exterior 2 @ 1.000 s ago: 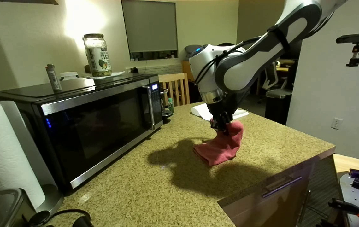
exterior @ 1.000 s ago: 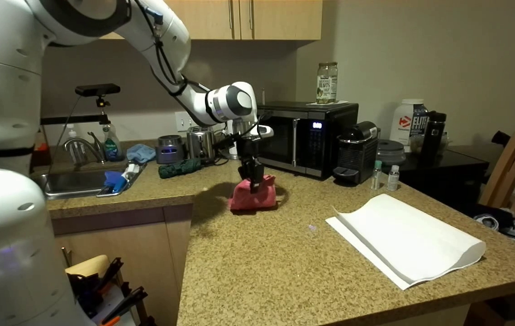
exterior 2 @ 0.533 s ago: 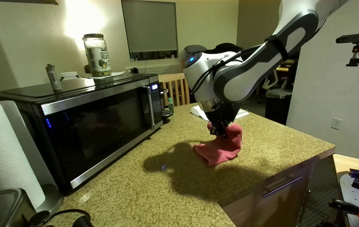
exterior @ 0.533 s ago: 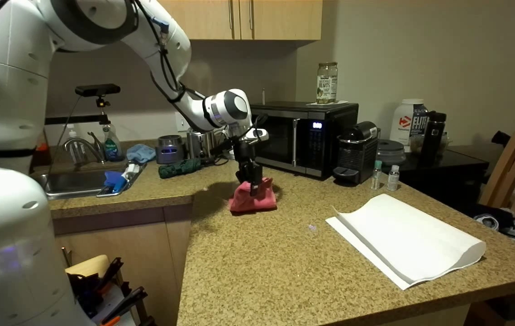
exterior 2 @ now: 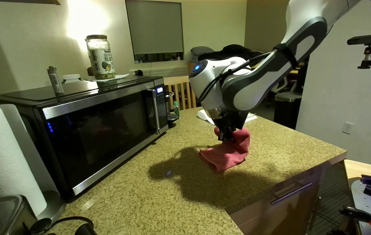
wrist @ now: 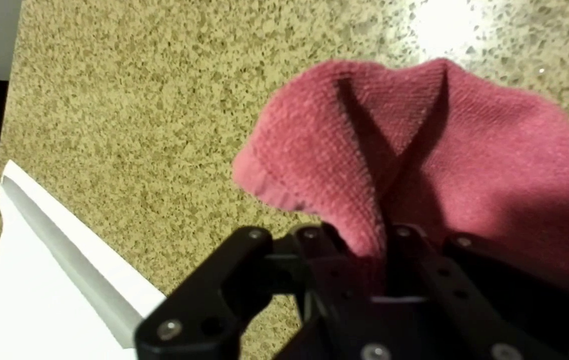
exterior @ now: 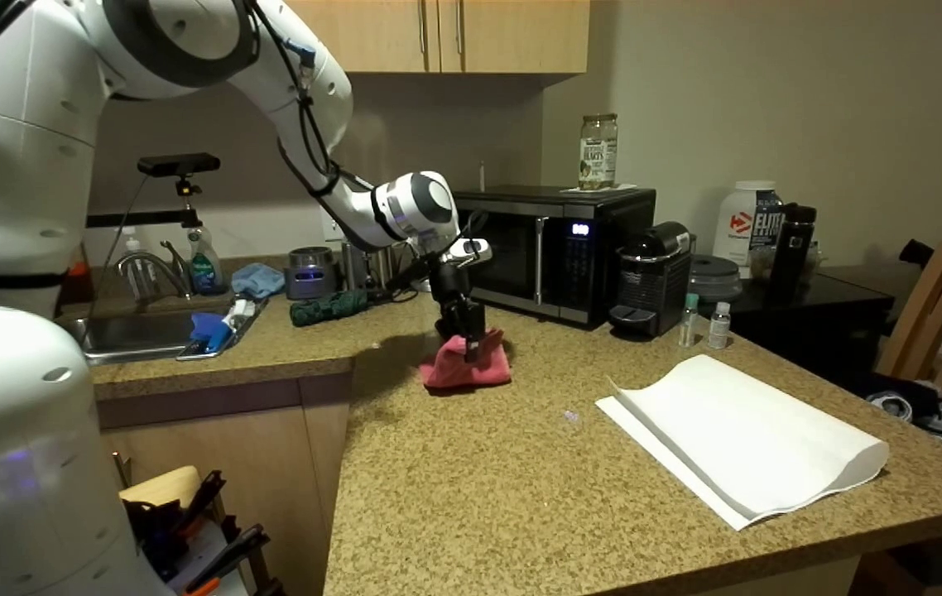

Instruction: Fold the cloth

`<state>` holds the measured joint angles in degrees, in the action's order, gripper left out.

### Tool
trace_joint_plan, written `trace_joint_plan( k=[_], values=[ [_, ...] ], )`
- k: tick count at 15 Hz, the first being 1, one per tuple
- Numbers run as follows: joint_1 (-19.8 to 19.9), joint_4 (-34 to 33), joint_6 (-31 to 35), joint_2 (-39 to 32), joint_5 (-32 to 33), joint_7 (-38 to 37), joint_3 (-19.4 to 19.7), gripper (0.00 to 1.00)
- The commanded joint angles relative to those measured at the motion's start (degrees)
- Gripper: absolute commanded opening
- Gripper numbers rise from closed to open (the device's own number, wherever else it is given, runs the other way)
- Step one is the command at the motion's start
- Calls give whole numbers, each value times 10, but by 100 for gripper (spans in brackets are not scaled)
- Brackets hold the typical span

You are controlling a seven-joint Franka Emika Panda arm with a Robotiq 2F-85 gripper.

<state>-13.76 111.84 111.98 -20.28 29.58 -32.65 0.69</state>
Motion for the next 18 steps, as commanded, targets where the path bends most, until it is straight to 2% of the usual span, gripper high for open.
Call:
trace_joint_plan(
  k=[1,9,18],
  values=[
    [-7,-9,-20,-9,29,-31,2,5],
    [-14,-14,-27,-21,62,-50,-3,5],
    [-33,-41,-56,-32,63,-74,-12,5]
  ],
)
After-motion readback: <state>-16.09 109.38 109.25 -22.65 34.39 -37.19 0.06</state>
